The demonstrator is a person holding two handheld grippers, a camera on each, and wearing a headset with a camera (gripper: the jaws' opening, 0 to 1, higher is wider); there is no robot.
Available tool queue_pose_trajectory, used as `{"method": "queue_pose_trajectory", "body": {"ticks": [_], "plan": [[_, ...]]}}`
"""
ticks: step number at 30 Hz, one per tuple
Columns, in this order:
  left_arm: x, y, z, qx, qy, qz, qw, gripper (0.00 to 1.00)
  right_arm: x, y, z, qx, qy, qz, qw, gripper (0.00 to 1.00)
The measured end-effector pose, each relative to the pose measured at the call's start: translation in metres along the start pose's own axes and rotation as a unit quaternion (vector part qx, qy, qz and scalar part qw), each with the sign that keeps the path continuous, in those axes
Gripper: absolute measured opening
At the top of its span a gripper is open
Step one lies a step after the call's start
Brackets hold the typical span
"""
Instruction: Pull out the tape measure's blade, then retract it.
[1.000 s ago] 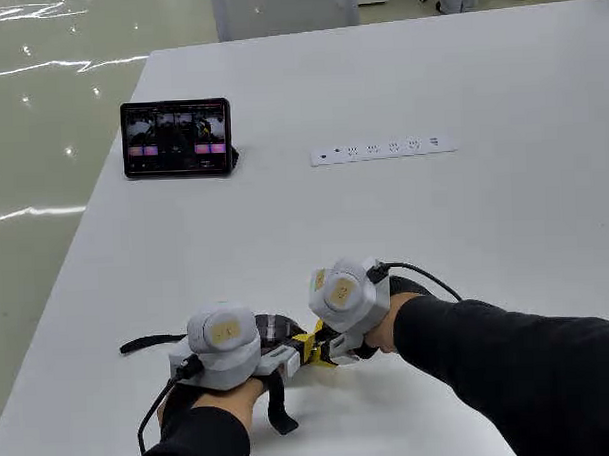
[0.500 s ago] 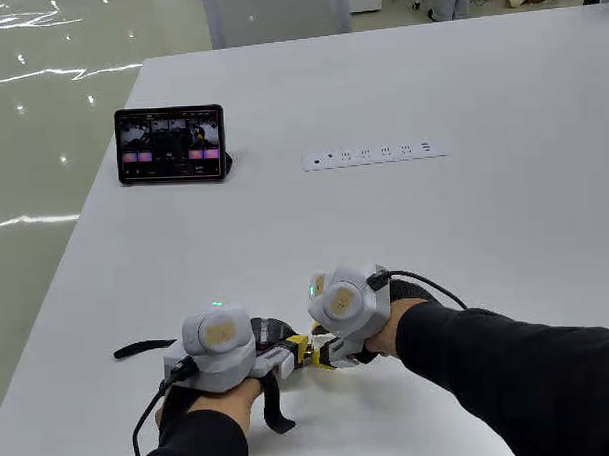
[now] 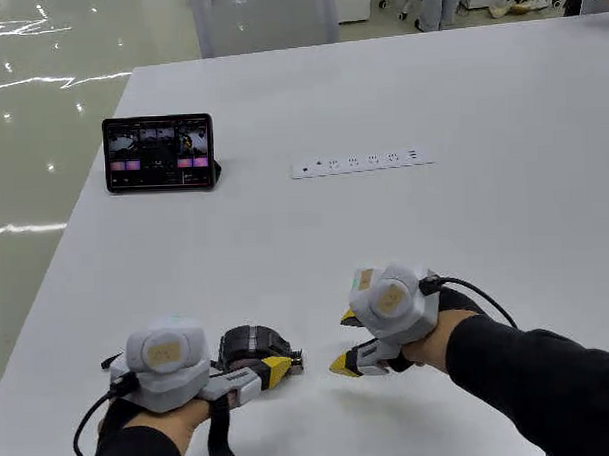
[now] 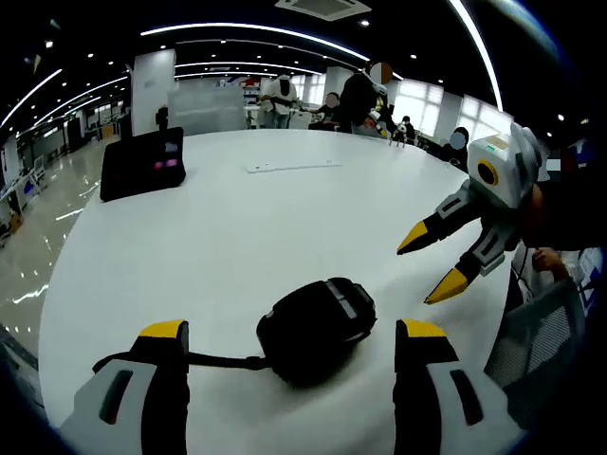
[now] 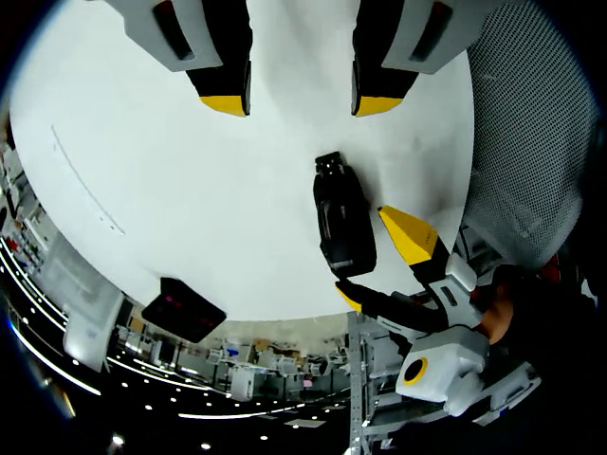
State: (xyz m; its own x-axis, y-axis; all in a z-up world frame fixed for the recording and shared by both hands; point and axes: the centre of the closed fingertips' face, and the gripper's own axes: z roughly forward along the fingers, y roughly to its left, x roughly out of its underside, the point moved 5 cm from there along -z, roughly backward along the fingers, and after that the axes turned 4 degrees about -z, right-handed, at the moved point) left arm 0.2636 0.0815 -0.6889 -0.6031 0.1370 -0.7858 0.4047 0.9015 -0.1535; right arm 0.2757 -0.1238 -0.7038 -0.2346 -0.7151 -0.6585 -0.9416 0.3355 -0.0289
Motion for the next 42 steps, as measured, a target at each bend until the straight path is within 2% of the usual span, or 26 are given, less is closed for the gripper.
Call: {"method": "queue_pose_trajectory", "body": {"ticks": [3, 7, 10, 11, 12, 13, 15, 18, 24, 25, 26, 27, 31, 34, 36, 42], "plan": [[-0.003, 0.016, -0.015, 0.008, -0.008, 0.008, 0.9999, 0.92, 0.012, -0.006, -0.020, 0.016, -0.020, 0.028, 0.9993, 0.46], [-0.010, 0.030, -0.029, 0.020, -0.021, 0.013, 0.9995, 0.99, 0.028, -0.010, -0.040, 0.034, -0.026, 0.045, 0.9981, 0.56], [-0.019, 0.029, -0.039, 0.067, -0.047, 0.026, 0.9963, 0.99, 0.035, -0.011, -0.055, 0.041, -0.035, 0.041, 0.9977, 0.62], [-0.020, 0.033, -0.045, 0.066, -0.048, 0.040, 0.9958, 0.99, 0.038, -0.010, -0.061, 0.044, -0.040, 0.040, 0.9974, 0.63], [-0.021, 0.032, -0.051, 0.069, -0.050, 0.045, 0.9953, 0.99, 0.040, -0.010, -0.065, 0.046, -0.041, 0.042, 0.9972, 0.63], [-0.021, 0.033, -0.056, 0.078, -0.050, 0.046, 0.9946, 0.99, 0.044, -0.010, -0.070, 0.049, -0.041, 0.042, 0.9971, 0.65], [-0.021, 0.035, -0.062, 0.081, -0.047, 0.048, 0.9945, 0.99, 0.048, -0.009, -0.077, 0.054, -0.041, 0.041, 0.9968, 0.67], [-0.014, 0.046, -0.071, 0.064, -0.024, 0.079, 0.9945, 0.99, 0.060, -0.008, -0.090, 0.064, -0.045, 0.042, 0.9961, 0.69], [0.003, 0.056, -0.083, 0.062, 0.001, 0.079, 0.9950, 0.99, 0.089, -0.007, -0.110, 0.074, -0.034, 0.069, 0.9943, 0.74], [0.006, 0.056, -0.085, 0.065, 0.002, 0.083, 0.9945, 0.99, 0.093, -0.007, -0.114, 0.077, -0.031, 0.067, 0.9943, 0.76], [0.010, 0.055, -0.087, 0.069, 0.010, 0.091, 0.9934, 0.99, 0.103, -0.009, -0.121, 0.093, -0.010, 0.040, 0.9948, 0.78], [0.014, 0.054, -0.089, 0.073, 0.019, 0.094, 0.9927, 0.99, 0.110, -0.010, -0.125, 0.099, -0.004, 0.036, 0.9944, 0.78], [0.023, 0.057, -0.096, 0.069, 0.023, 0.104, 0.9920, 0.99, 0.127, -0.007, -0.144, 0.102, -0.030, 0.098, 0.9894, 0.80], [0.025, 0.061, -0.103, 0.065, 0.025, 0.095, 0.9930, 0.99, 0.138, -0.006, -0.160, 0.114, -0.027, 0.095, 0.9886, 0.81], [0.025, 0.065, -0.106, 0.063, 0.022, 0.089, 0.9939, 0.99, 0.147, -0.007, -0.168, 0.122, -0.028, 0.106, 0.9865, 0.81], [0.027, 0.075, -0.108, 0.060, 0.024, 0.078, 0.9949, 0.99, 0.163, -0.005, -0.179, 0.131, -0.013, 0.108, 0.9853, 0.86]]}}
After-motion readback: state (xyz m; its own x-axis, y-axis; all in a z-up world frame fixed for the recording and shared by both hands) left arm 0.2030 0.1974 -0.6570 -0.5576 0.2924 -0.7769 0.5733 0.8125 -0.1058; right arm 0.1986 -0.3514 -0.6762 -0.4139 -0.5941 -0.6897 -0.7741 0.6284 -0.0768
